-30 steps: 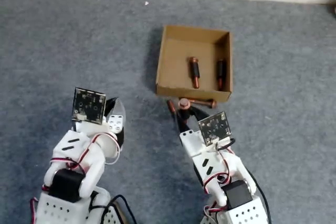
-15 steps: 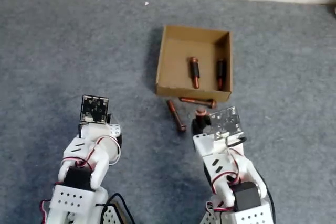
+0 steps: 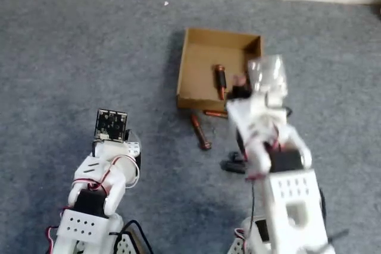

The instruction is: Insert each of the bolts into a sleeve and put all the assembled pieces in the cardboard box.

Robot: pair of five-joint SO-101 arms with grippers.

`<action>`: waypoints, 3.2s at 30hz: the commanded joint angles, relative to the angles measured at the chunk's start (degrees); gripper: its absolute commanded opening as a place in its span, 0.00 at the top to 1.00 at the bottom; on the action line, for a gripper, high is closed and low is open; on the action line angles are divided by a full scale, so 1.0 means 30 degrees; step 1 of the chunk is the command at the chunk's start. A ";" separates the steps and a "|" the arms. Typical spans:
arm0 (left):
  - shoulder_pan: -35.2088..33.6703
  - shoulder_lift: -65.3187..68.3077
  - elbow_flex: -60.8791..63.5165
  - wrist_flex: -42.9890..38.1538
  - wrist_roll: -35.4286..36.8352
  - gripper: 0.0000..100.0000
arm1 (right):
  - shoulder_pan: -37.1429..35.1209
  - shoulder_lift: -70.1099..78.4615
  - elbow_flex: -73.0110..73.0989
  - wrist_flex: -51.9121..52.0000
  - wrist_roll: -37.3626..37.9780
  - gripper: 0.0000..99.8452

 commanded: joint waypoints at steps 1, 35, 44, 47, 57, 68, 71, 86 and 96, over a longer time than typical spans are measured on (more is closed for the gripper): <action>0.0396 -0.0220 -0.0103 -0.0498 -0.0117 0.99 | 0.0747 0.4674 -0.1861 -0.5114 0.0088 0.99; 0.0454 -0.0220 -0.0103 -0.0527 -0.0205 0.99 | 0.1333 1.1033 -0.6081 -0.0425 0.0176 0.87; 0.0454 -0.0220 -0.0103 -0.0527 -0.0205 0.99 | 0.1040 0.5905 -0.5407 0.6901 0.5099 0.87; 0.0454 -0.0220 -0.0103 -0.0527 -0.0205 0.99 | 0.1011 0.4967 -0.4205 0.8190 0.6974 0.87; 0.0425 -0.0220 0.0659 -0.1700 -0.0205 0.99 | -0.2095 0.2037 -0.0249 1.2352 0.8645 0.87; 0.0425 -0.0220 0.0923 -0.2315 -0.0205 0.99 | -0.4088 0.3707 0.1744 1.2440 0.8733 0.87; 0.0425 -0.0220 0.0923 -0.2315 -0.0205 0.99 | -0.4088 0.4938 0.1744 1.2176 0.9201 0.87; 0.0425 -0.0220 0.0923 -0.2315 -0.0205 0.99 | -0.1245 0.6842 0.1685 1.0037 1.1839 0.87; 0.0425 -0.0220 0.0923 -0.2315 -0.0205 0.99 | -0.1187 0.7018 -0.0073 1.0037 1.1810 0.87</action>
